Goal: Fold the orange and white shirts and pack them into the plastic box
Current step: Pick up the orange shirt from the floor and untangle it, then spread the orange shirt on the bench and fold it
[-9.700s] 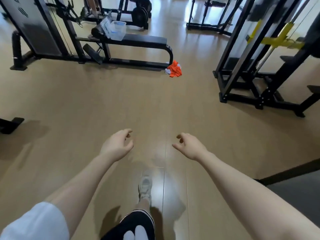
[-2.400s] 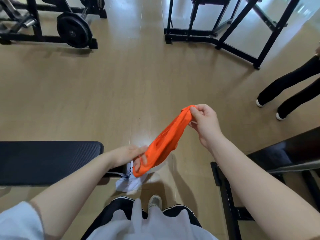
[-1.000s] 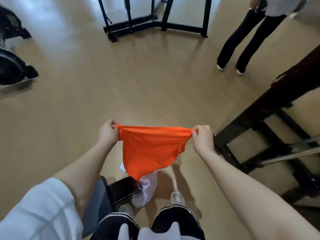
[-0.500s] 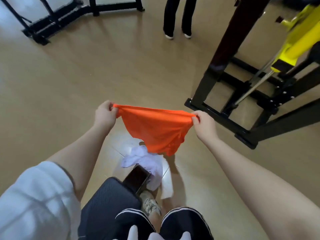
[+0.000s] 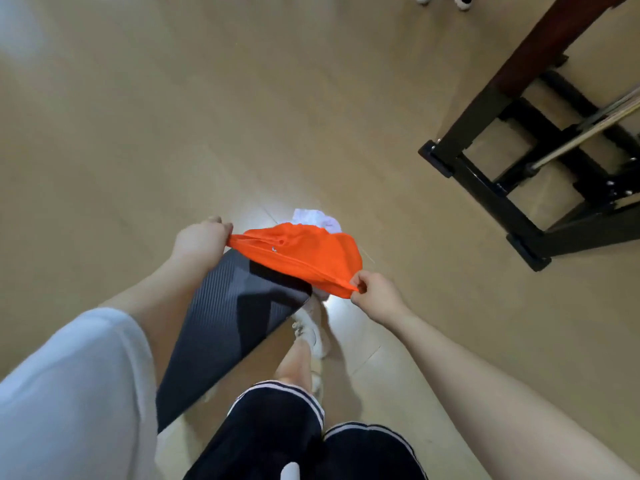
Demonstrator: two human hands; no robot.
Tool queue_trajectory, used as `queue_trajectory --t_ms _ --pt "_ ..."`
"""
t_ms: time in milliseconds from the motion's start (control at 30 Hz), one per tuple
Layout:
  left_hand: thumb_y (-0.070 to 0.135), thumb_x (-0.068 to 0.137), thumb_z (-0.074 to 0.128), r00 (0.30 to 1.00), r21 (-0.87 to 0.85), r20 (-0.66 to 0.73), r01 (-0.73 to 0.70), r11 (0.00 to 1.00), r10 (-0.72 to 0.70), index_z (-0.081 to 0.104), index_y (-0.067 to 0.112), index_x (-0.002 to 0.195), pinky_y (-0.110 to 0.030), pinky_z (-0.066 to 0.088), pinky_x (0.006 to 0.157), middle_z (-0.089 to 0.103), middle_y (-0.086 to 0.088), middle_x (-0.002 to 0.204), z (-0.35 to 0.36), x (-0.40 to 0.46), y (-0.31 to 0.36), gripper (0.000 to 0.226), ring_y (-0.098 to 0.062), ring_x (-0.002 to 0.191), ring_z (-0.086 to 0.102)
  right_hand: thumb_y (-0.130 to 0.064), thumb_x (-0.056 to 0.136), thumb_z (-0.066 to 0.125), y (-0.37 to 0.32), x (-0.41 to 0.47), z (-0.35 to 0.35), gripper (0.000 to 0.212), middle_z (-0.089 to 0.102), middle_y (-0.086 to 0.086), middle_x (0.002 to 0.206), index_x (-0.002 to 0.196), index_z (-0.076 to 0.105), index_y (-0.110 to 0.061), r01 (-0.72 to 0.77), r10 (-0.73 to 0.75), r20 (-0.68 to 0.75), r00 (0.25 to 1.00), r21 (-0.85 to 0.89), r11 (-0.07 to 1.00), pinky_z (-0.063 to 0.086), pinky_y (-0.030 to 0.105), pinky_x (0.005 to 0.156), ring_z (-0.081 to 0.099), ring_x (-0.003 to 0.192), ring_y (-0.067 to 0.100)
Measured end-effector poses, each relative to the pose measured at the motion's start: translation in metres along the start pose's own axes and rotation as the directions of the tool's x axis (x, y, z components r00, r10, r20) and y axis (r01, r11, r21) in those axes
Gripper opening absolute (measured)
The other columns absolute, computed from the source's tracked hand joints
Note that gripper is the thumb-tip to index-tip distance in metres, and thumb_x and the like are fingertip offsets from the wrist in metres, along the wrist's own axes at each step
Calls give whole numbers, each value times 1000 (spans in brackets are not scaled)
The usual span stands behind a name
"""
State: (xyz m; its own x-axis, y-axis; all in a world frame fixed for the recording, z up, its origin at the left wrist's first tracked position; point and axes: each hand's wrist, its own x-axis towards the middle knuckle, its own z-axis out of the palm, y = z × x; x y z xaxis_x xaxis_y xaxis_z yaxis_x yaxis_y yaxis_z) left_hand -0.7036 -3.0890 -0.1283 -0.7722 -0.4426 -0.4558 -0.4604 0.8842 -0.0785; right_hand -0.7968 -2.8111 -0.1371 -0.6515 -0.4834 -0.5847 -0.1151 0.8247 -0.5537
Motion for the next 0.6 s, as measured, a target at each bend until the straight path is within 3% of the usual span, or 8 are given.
queue_trajectory --t_ms 133,300,333,467,533,600 --pt "-3 83 42 996 -128 24 92 987 -90 52 4 107 -36 44 72 49 -18 107 47 -55 -41 27 -37 94 56 0 74 54 -2 -29 66 19 55 0 64 66 50 -17 25 -28 71 997 46 999 35 27 57 48 69 23" --pt "0 85 40 979 -237 30 201 951 -199 51 2 100 -32 35 68 49 -20 106 92 -102 -94 19 -36 91 54 -1 73 52 -26 -52 147 7 67 21 82 74 53 -8 43 -60 197 979 85 995 37 29 60 51 69 25" --pt "4 87 38 965 -313 46 260 913 -259 51 2 98 -31 35 69 51 -20 106 103 -109 -106 17 -36 91 53 -2 73 52 -35 -56 164 10 66 20 81 74 52 -11 61 -75 228 971 70 996 38 30 62 51 70 24" --pt "18 87 34 843 -601 230 516 610 -486 52 7 102 -35 37 72 58 -23 100 128 -138 -152 26 -38 97 56 1 74 53 -76 -79 238 20 56 7 77 79 50 -19 88 -103 343 934 59 994 42 32 67 52 74 23" --pt "15 86 34 824 -611 253 543 577 -507 50 5 102 -35 36 69 55 -24 94 141 -158 -182 24 -39 96 55 -1 76 54 -98 -88 280 19 53 1 75 82 50 -19 92 -104 399 911 50 995 37 26 65 50 74 20" --pt "7 86 36 843 -588 187 508 629 -505 49 -1 98 -39 37 68 51 -24 94 160 -179 -215 18 -40 93 54 -4 78 55 -119 -97 322 17 53 0 76 82 49 -19 104 -108 440 891 33 994 33 23 64 49 74 19"
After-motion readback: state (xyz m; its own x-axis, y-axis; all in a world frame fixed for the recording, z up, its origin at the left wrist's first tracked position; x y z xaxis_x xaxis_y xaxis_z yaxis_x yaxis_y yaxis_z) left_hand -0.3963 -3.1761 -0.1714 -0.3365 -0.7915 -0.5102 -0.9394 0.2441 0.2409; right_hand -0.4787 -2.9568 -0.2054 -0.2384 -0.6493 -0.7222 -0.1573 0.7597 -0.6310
